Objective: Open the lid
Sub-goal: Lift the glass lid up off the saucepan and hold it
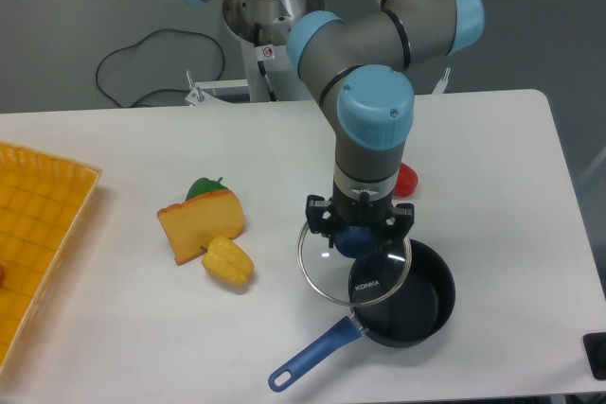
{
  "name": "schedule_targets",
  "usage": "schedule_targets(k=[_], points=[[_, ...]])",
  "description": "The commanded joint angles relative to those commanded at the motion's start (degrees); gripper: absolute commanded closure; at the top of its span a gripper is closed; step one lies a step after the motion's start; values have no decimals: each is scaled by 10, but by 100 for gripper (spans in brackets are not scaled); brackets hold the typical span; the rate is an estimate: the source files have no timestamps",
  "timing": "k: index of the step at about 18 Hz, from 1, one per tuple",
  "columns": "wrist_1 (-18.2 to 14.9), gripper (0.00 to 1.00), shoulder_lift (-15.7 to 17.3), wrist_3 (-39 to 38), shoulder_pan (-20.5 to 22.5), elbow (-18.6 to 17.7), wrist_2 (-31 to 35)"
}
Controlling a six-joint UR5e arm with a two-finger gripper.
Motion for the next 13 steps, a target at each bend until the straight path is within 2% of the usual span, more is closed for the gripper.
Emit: schedule_targets(k=[4, 8, 13], points=[[4, 49, 1, 29, -2, 0, -11], [1, 49, 6, 98, 3, -3, -13], [2, 49, 6, 100, 5, -4, -13]])
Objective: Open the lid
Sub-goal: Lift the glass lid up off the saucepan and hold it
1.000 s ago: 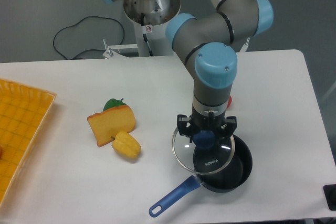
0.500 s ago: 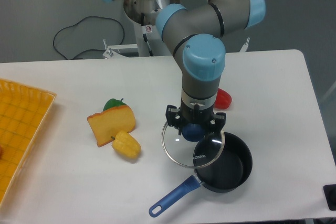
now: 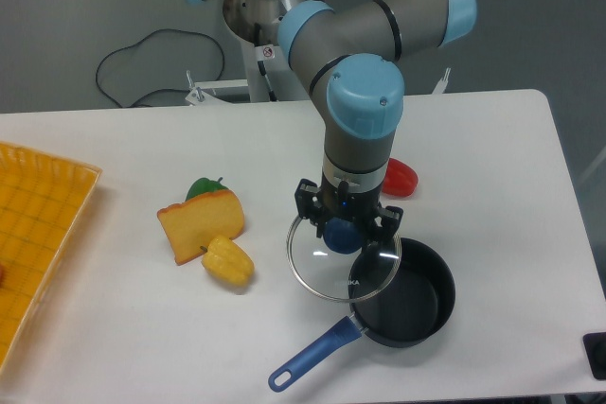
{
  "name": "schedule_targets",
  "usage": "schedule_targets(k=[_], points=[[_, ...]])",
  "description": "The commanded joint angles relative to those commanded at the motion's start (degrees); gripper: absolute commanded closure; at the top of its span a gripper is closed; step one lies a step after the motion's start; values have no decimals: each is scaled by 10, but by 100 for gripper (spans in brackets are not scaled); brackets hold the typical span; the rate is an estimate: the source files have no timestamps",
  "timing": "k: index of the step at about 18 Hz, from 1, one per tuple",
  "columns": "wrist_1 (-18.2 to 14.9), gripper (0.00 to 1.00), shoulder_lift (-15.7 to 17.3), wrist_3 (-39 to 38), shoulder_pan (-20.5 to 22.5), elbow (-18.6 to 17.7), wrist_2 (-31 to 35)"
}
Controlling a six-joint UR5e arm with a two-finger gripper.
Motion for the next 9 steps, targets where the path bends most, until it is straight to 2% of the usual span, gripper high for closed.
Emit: schedule_targets(k=[9], points=[[3, 49, 0, 0, 0, 0, -5]])
